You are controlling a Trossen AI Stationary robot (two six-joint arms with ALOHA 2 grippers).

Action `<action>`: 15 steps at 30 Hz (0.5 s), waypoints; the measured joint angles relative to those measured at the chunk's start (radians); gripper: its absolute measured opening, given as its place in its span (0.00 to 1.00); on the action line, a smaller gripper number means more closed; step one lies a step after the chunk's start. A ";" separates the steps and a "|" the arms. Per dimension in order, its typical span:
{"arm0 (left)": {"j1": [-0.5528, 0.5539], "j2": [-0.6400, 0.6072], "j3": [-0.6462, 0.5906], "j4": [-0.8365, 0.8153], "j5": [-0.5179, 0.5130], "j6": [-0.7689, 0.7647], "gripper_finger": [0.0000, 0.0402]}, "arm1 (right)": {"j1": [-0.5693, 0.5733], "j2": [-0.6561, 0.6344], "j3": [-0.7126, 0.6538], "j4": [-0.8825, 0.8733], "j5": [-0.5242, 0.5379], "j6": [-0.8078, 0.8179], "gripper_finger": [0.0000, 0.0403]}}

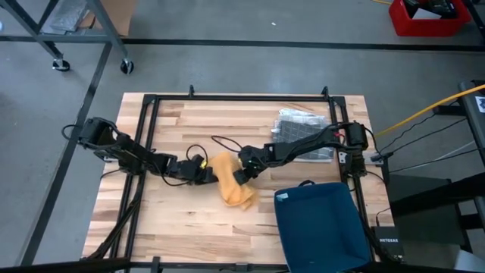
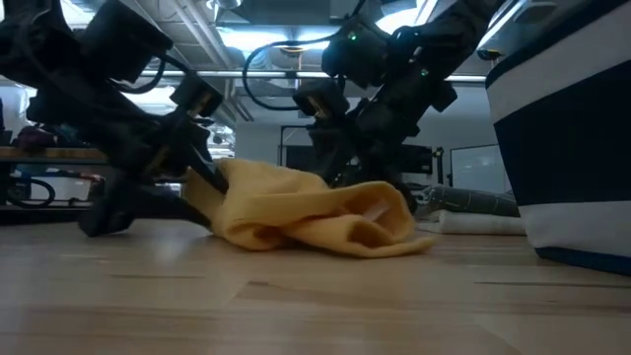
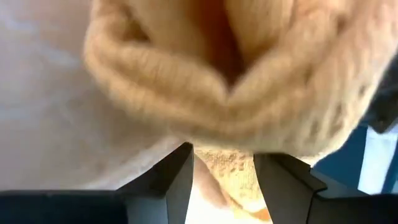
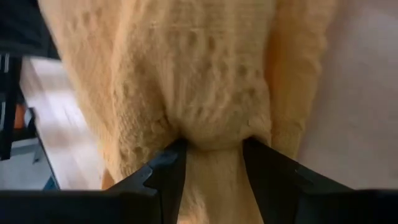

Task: Fold towel
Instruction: Stack the yellow towel on top of the gray towel

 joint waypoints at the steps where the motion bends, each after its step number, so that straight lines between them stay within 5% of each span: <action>1: 0.009 0.000 0.000 -0.001 -0.002 0.010 0.40 | 0.000 0.005 0.000 0.004 -0.007 0.000 0.41; 8: 0.061 0.002 0.000 0.005 -0.012 0.113 0.36 | -0.001 0.014 -0.001 0.104 0.007 0.001 0.41; 15: 0.087 0.004 -0.002 0.053 -0.015 0.305 0.17 | 0.000 0.014 -0.001 0.170 0.048 0.000 0.41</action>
